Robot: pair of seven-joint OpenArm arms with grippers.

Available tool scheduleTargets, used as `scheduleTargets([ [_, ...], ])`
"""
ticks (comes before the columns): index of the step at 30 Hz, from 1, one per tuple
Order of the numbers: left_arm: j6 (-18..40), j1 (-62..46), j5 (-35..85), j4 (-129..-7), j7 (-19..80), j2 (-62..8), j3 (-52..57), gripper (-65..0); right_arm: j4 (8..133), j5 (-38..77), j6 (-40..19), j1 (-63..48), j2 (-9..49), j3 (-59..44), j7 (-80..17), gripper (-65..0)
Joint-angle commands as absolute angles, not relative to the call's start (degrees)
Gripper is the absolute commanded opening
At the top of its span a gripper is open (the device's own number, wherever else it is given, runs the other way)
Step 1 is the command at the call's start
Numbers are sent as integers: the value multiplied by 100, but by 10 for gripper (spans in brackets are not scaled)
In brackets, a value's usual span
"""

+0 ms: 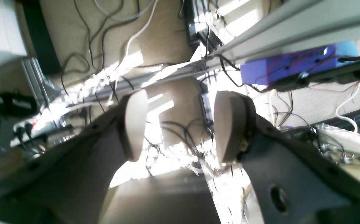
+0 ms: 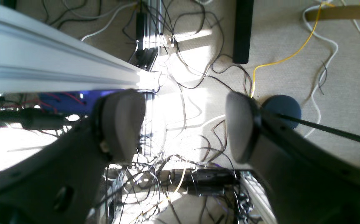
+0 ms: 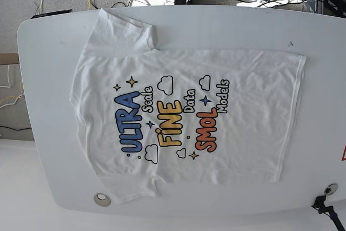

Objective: Fold the T-shirt properly
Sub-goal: 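Lower both grippers onto the shirt's shoulder corners by the collar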

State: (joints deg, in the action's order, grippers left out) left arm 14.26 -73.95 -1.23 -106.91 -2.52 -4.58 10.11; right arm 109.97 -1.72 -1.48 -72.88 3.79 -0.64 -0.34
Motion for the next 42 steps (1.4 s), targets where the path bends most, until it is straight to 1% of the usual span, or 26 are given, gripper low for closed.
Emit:
scheduleTargets([
  [1, 1385, -7500, -84, -10941, -400, -479, 1130, -330, 11424, -163, -145, -7486, 374, -66, 92, -231],
  [5, 1393, -7500, -75, -11380, -400, -479, 1437, -330, 11600, -171, -145, -7500, 374, -57, 101, -231],
  [10, 1402, -7301, -66, -11468, -400, -488, 1578, -330, 11609, -171, -110, -7284, 374, -66, 347, -231],
  [17, 1402, -6545, -40, -11477, -409, -488, 1596, -330, 11626, -163, -92, -6756, 365, -84, 576, -230],
  [22, 1402, -5842, 681, -11459, -409, -514, 1727, -330, 11618, -154, -84, -6044, 365, -110, 549, -230],
  [25, 1402, -5411, 787, -11459, -391, -514, 1912, -330, 11618, -154, -84, -5675, 356, -110, 532, -229],
  [27, 1411, -5112, 804, -11451, -374, -514, 2053, -329, 11618, -31, -84, -5367, 286, -127, 295, -229],
  [29, 1596, -4866, 936, -11433, -259, -523, 2132, -329, 11618, 453, -127, -5086, 242, -400, -22, -228],
  [33, 2343, -4180, 1490, -11433, 734, -497, 2677, -329, 11609, 1842, -145, -4769, 295, -778, -585, -228],
  [35, 2580, -3916, 1921, -11433, 1297, -488, 3099, -329, 11609, 2440, -145, -4760, 435, -954, -752, -228],
  [38, 2791, -3512, 2563, -11424, 2176, -505, 3618, -329, 11609, 3547, -145, -4787, 743, -1182, -1007, -228],
  [40, 3055, -3275, 2782, -11415, 2756, -505, 4004, -329, 11609, 4347, -145, -4804, 936, -1358, -1253, -228],
  [42, 3301, -3002, 2905, -11371, 3266, -505, 4295, -329, 11609, 4989, -145, -4804, 971, -1640, -1560, -228],
])
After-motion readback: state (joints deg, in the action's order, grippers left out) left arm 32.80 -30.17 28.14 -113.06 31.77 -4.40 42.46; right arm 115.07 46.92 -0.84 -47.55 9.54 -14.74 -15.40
